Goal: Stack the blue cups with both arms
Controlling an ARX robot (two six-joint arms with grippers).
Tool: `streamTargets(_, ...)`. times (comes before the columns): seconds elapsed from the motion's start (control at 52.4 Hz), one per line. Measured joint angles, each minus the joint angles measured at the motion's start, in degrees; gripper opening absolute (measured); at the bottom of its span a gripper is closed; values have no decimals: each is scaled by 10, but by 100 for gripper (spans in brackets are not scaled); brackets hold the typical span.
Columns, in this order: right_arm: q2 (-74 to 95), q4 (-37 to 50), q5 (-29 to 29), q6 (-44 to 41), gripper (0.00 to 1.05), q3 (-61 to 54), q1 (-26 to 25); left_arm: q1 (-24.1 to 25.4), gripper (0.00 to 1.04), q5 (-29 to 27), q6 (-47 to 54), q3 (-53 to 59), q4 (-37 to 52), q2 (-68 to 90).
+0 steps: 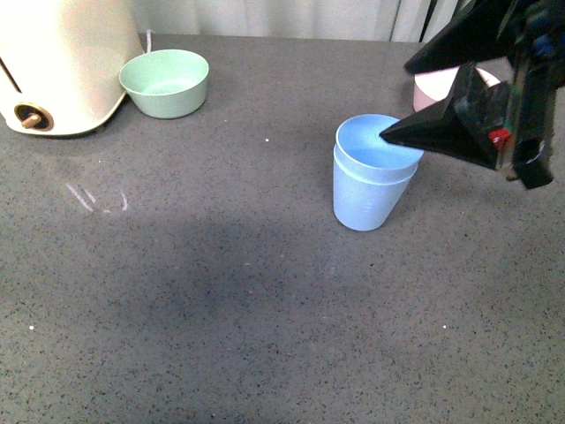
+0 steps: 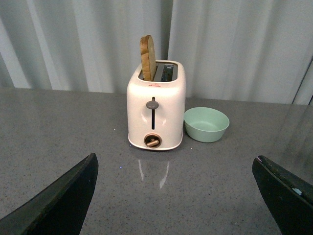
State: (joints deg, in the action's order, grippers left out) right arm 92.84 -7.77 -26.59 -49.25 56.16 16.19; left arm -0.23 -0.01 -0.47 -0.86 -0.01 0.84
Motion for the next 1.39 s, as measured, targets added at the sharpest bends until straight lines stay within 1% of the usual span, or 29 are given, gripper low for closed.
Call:
streamTargets(0.038, -18, 12, 0, 7, 76, -8, -6, 0, 96, 0, 0, 0, 0, 0)
streamTargets(0.057, -22, 16, 0, 9, 78, -10, -8, 0, 96, 0, 0, 0, 0, 0)
streamTargets(0.153, -85, 62, 5, 41, 96, -48, -35, 0, 96, 0, 0, 0, 0, 0)
streamTargets(0.267, -163, 118, 13, 109, 96, -106, -70, 0, 96, 0, 0, 0, 0, 0)
streamTargets(0.363, -239, 160, 35, 183, 96, -169, -100, 0, 96, 0, 0, 0, 0, 0)
streamTargets(0.458, -257, 161, 35, 211, 96, -182, -105, 0, 96, 0, 0, 0, 0, 0)
streamTargets(0.478, -257, 167, 45, 221, 95, -184, -104, 0, 96, 0, 0, 0, 0, 0)
streamTargets(0.497, -257, 199, 81, 242, 93, -196, -97, 0, 96, 0, 0, 0, 0, 0)
streamTargets(0.516, -258, 266, 155, 270, 88, -221, -89, 0, 96, 0, 0, 0, 0, 0)
streamTargets(0.535, -259, 289, 176, 290, 86, -229, -87, 0, 96, 0, 0, 0, 0, 0)
streamTargets(0.573, -263, 368, 249, 335, 79, -266, -84, 0, 96, 0, 0, 0, 0, 0)
streamTargets(0.592, -265, 384, 263, 347, 77, -275, -83, 0, 96, 0, 0, 0, 0, 0)
streamTargets(0.63, -276, 438, 310, 395, 70, -307, -85, 0, 96, 0, 0, 0, 0, 0)
streamTargets(0.649, -279, 449, 315, 399, 69, -314, -86, 0, 96, 0, 0, 0, 0, 0)
streamTargets(0.688, -294, 475, 330, 430, 62, -336, -91, 0, 96, 0, 0, 0, 0, 0)
streamTargets(0.707, -298, 478, 330, 433, 60, -341, -93, 0, 96, 0, 0, 0, 0, 0)
streamTargets(0.764, -322, 489, 329, 458, 50, -365, -98, 0, 96, 0, 0, 0, 0, 0)
streamTargets(0.955, -394, 489, 307, 484, 6, -444, -118, 0, 96, 0, 0, 0, 0, 0)
streamTargets(0.974, -405, 487, 289, 483, 1, -451, -127, 0, 96, 0, 0, 0, 0, 0)
streamTargets(1.012, -418, 483, 270, 485, 2, -460, -143, 0, 96, 0, 0, 0, 0, 0)
streamTargets(1.108, -443, 473, 269, 486, 2, -477, -158, 0, 96, 0, 0, 0, 0, 0)
streamTargets(1.394, -546, 416, 266, 486, 2, -522, -160, 0, 96, 0, 0, 0, 0, 0)
